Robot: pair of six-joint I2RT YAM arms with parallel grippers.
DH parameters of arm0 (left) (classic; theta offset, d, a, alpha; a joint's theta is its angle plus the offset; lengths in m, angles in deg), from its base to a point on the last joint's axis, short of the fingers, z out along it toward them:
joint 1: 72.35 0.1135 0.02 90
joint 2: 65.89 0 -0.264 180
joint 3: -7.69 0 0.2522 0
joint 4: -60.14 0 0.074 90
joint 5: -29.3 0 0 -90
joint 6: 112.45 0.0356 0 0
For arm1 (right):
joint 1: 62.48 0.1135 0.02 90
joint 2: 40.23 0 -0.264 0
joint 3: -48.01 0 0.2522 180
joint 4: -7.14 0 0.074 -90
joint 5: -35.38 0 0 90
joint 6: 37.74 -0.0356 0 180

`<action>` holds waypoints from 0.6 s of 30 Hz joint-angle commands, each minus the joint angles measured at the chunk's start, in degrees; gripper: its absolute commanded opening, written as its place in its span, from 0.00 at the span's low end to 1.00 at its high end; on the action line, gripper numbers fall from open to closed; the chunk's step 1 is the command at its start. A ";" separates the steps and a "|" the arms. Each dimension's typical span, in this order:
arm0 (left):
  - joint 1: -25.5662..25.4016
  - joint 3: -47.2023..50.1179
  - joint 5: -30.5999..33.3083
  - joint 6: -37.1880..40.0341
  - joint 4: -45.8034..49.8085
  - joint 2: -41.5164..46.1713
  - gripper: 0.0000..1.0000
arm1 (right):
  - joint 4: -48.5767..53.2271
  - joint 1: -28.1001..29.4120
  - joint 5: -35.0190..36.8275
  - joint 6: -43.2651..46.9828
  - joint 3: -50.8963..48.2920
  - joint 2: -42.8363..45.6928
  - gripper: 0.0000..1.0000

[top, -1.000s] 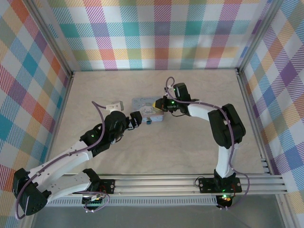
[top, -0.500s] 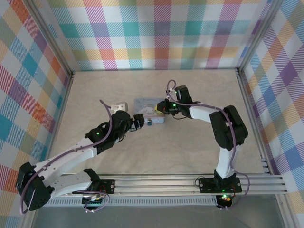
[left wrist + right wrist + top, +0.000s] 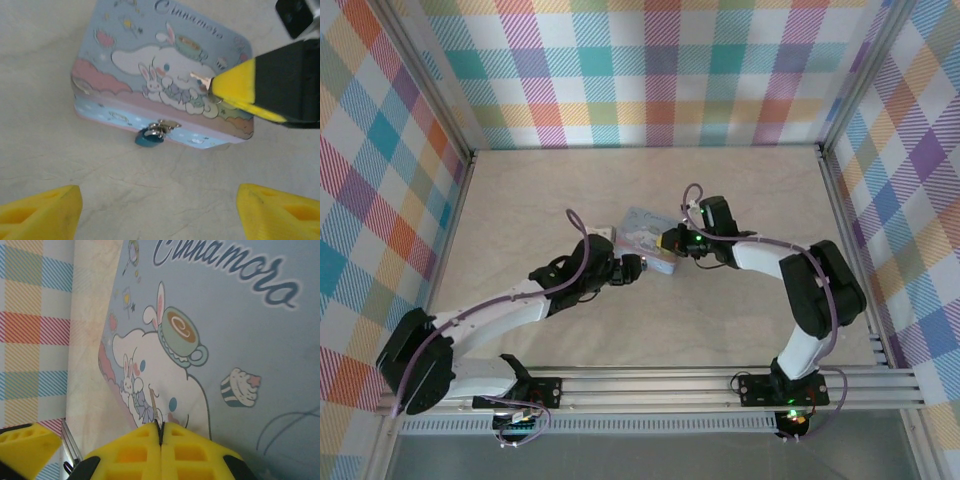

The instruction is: Unlock the padlock with the key

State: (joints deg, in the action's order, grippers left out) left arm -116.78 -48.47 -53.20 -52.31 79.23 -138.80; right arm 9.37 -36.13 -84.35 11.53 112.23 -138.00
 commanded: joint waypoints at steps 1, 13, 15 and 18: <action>-1.24 1.36 -5.12 4.41 -6.10 -2.67 0.79 | 6.50 0.11 2.64 -1.47 -5.08 0.04 0.00; -1.63 6.39 -7.68 18.64 -16.83 -5.22 0.92 | 8.59 -1.12 3.81 -0.76 -7.74 4.44 0.00; -1.63 6.87 -7.51 20.24 -17.92 -6.03 1.00 | 9.16 -1.21 4.04 -0.45 -7.74 4.69 0.00; -1.63 6.42 -8.01 21.91 -17.89 -8.06 1.00 | 8.91 -1.34 4.29 -0.48 -8.16 4.82 0.00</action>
State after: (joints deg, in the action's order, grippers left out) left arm -118.00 -42.52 -59.91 -34.61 63.97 -145.11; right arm 10.24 -36.96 -83.04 10.57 106.94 -132.63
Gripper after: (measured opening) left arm 0.998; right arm 0.051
